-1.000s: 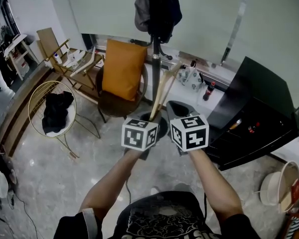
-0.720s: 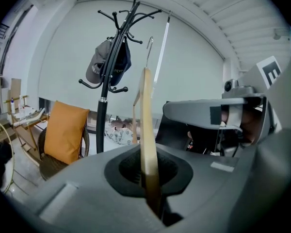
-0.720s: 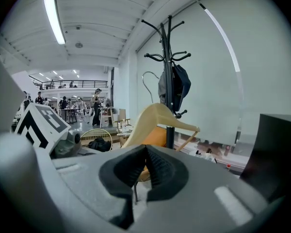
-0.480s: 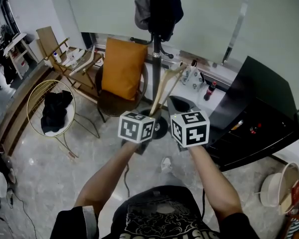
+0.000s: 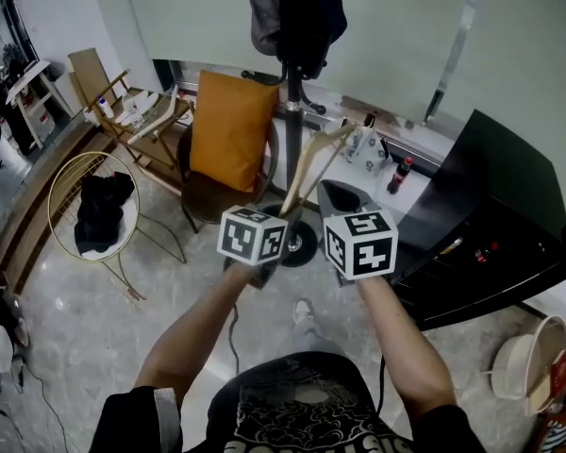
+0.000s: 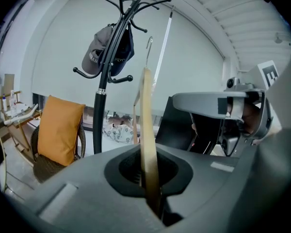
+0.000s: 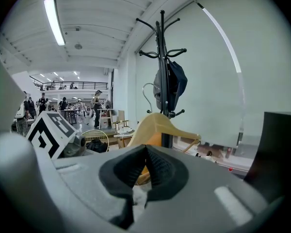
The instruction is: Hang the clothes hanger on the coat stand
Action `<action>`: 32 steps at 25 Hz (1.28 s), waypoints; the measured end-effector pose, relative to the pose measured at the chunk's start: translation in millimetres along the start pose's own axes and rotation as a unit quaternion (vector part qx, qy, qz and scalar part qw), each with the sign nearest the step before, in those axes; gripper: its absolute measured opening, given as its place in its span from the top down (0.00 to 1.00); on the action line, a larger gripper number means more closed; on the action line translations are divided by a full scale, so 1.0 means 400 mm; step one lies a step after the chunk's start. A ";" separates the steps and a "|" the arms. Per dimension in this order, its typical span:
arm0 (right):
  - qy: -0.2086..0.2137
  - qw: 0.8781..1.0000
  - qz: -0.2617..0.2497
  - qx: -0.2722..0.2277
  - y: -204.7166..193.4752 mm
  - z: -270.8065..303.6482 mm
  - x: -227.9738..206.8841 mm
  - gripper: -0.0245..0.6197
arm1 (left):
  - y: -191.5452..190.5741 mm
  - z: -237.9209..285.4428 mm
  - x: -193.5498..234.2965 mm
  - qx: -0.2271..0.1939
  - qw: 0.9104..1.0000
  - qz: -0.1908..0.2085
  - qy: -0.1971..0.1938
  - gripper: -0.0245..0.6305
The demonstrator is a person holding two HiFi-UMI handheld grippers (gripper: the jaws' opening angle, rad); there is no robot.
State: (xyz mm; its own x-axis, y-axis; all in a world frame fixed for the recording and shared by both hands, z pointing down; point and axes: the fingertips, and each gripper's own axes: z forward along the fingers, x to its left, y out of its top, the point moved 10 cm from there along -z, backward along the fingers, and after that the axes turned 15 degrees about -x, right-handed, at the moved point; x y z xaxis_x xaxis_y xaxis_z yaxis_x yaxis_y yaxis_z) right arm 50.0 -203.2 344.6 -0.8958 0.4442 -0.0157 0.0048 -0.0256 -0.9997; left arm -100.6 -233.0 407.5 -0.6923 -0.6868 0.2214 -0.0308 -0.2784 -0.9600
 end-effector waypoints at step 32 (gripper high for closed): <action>0.024 0.999 0.014 0.017 -0.032 0.276 -0.115 0.96 | -0.025 0.186 0.237 0.046 0.998 -0.014 -0.027 0.96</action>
State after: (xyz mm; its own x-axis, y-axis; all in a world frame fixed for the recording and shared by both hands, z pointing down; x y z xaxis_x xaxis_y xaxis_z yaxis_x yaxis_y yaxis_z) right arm 41.9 -322.1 360.5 -0.8732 0.4852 -0.0464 0.0150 -0.0685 -0.9975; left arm -112.4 -345.2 450.8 -0.6519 -0.7124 0.2600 0.0173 -0.3567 -0.9341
